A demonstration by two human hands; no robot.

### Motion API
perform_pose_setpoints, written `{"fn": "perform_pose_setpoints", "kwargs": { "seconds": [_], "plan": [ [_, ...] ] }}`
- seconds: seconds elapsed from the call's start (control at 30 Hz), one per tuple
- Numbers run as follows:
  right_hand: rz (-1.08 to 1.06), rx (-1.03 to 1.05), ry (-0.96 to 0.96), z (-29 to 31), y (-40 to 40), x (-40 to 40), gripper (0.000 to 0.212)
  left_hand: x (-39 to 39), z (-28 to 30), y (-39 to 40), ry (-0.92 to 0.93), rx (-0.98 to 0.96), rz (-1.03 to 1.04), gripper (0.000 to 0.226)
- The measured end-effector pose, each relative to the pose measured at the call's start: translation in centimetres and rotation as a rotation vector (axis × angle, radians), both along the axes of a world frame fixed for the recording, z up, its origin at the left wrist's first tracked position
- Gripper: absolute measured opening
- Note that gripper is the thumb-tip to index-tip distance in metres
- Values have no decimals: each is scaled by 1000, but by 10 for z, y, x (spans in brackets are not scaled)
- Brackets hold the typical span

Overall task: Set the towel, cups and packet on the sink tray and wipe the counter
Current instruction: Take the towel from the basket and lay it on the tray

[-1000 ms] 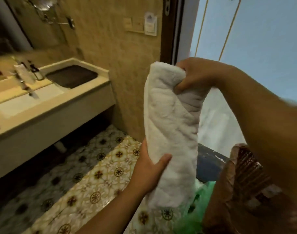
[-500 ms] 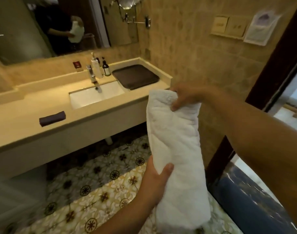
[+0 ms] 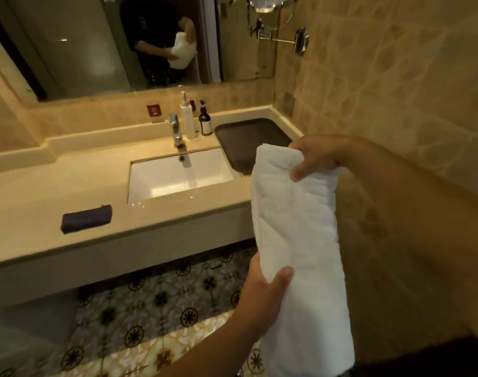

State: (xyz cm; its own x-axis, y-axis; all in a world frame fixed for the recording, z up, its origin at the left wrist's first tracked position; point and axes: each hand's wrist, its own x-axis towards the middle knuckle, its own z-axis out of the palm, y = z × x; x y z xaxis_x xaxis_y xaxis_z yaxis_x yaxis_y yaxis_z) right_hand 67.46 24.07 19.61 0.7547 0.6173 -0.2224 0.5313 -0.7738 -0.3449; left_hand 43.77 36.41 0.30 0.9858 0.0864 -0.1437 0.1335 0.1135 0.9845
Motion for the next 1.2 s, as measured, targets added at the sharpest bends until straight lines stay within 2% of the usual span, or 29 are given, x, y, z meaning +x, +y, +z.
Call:
{"fn": "perform_pose_setpoints", "kwargs": {
  "seconds": [0.27,0.43,0.53,0.67,0.87,1.07,1.2],
  "plan": [
    [-60,-30,-11,-1,27,158,38,171,0,30,-76,34,-63,63],
    [-95,-19,-29,4,42,251,37,268,7,43,-46,97,-82,73],
    [-72,-26,-37,-2,50,306,37,318,6,46,-38,87,-88,70],
    [-35,-46,-27,-17,62,382,25,385,-1,47,-43,99,-5,65],
    [53,-84,-12,-28,86,501,27,493,-7,33,47,17,112,67],
    [81,-197,-34,-68,114,593,47,578,-17,23,143,-125,160,52],
    [103,-266,-44,-107,130,632,53,615,-33,30,193,-127,176,44]
  ]
}}
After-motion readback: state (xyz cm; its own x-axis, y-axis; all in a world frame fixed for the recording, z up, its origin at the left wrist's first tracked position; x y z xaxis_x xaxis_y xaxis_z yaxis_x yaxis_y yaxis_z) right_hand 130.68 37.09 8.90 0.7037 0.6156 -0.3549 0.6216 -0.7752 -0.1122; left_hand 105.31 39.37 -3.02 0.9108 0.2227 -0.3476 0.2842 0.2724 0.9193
